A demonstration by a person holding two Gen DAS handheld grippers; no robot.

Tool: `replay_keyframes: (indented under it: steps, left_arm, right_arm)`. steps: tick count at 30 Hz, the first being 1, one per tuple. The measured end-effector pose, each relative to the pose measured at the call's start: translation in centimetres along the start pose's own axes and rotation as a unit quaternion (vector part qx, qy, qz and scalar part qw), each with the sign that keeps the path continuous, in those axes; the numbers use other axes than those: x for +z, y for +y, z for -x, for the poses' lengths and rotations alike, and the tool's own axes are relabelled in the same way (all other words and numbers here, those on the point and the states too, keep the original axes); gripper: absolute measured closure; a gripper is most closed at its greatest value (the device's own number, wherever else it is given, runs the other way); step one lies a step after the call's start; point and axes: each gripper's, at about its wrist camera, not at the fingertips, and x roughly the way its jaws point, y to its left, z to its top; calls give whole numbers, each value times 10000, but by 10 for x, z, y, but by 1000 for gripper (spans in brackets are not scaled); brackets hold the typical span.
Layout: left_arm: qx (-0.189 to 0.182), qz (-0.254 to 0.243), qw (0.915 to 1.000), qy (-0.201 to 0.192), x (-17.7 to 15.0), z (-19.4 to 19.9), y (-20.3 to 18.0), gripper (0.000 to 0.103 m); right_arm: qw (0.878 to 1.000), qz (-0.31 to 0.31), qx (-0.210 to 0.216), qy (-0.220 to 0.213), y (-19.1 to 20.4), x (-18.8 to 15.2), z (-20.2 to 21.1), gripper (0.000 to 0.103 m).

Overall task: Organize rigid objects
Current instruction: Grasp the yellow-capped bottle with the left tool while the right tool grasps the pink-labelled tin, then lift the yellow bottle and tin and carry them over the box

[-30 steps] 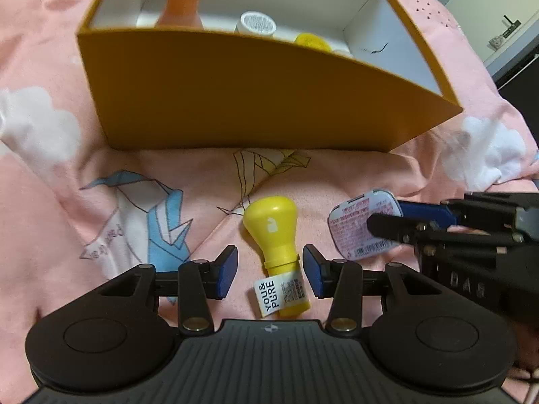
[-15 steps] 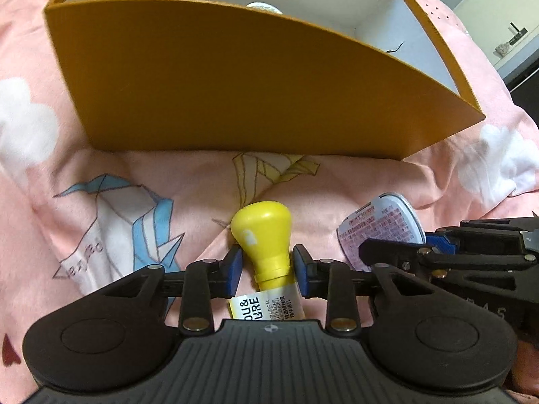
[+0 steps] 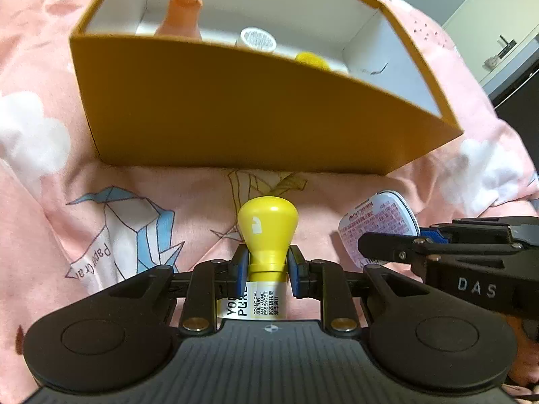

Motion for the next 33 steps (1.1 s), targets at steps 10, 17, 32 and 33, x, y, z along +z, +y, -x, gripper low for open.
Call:
replay_keyframes:
  steps: [10,17,32,33]
  left_arm:
    - [-138,-76,9990,-414,4,38,-2,76]
    - [-236,-375,9957,-808,15,65,-18,76]
    - [-585,-309,9896,-1280,85,75,-27,76]
    - [-532,-298,9902,-1253,91,70,-26,76]
  right_arm:
    - [9994,130,52,-308,-4,8,24,86]
    - [9970,308,16,-712,-2,19,55,86]
    - [9880,379,237,-1481,-5,74,99,86]
    - [9885,326,268,-1449,-8,81,94,86]
